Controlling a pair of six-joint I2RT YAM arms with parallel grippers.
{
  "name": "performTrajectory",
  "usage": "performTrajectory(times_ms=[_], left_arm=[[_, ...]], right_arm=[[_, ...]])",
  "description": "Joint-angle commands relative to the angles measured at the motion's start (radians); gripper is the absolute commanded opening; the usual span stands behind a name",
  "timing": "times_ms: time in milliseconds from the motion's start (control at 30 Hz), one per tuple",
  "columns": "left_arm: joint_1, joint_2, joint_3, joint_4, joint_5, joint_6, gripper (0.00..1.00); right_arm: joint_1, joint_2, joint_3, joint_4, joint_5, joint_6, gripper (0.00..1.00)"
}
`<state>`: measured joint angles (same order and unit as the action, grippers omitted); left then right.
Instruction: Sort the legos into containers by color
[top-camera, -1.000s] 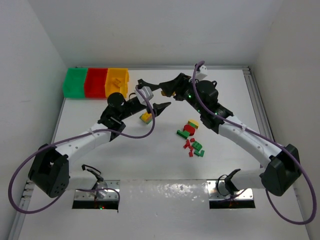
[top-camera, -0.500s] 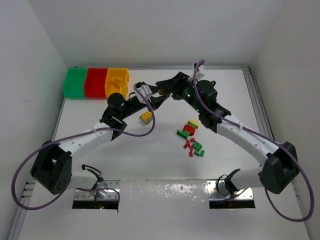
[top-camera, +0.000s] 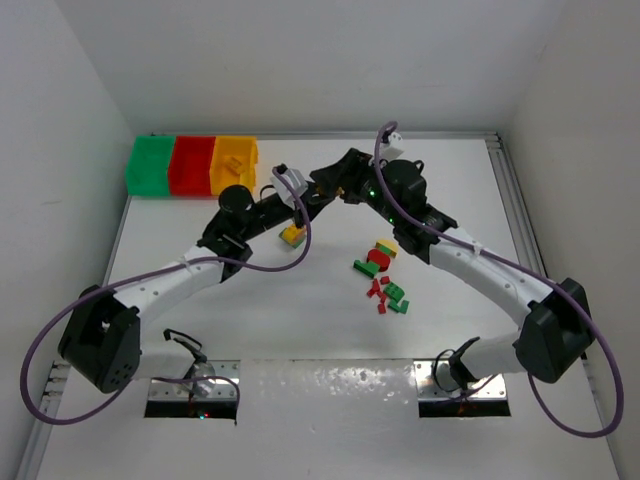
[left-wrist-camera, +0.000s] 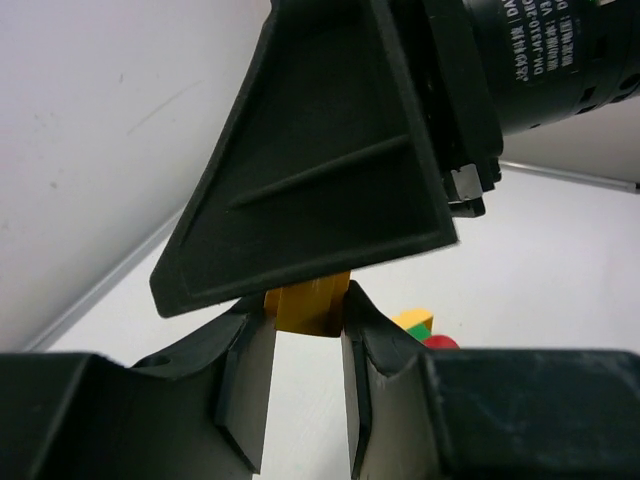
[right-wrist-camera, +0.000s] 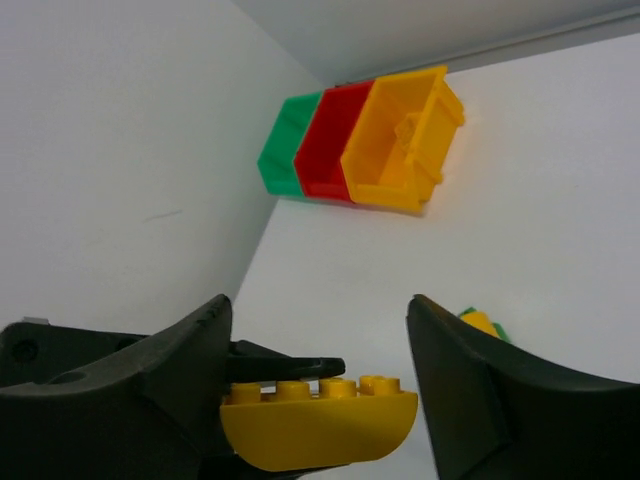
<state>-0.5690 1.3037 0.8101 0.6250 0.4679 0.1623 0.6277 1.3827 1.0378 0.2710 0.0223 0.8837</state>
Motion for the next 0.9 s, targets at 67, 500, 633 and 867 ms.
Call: performTrajectory(times_ms=[67,500,633,867], left_arm=[[-0.005,-0.052,0.006,-0.099,-0.028,0.010,0.00],[-0.005,-0.050,0.023,-0.264,-0.071,0.045,0.00],[-0.003,-0.050,0.049,-0.346,-0.089,0.078,0.00],[0.023,0.006,0.188,-0.555,-0.184,0.074,0.00]], right_arm=[[0.010,-0.013,0.048,-0.076,0.056,-0.107,0.91],[0.003,-0.115,0.094,-0.358,0.482,-0.264,0.99],[-0.005,-0.160,0.096,-0.455,0.620,-0.328,0.99],[-0.013,-0.183,0.045,-0.562,0.765,-0.391,0.99]])
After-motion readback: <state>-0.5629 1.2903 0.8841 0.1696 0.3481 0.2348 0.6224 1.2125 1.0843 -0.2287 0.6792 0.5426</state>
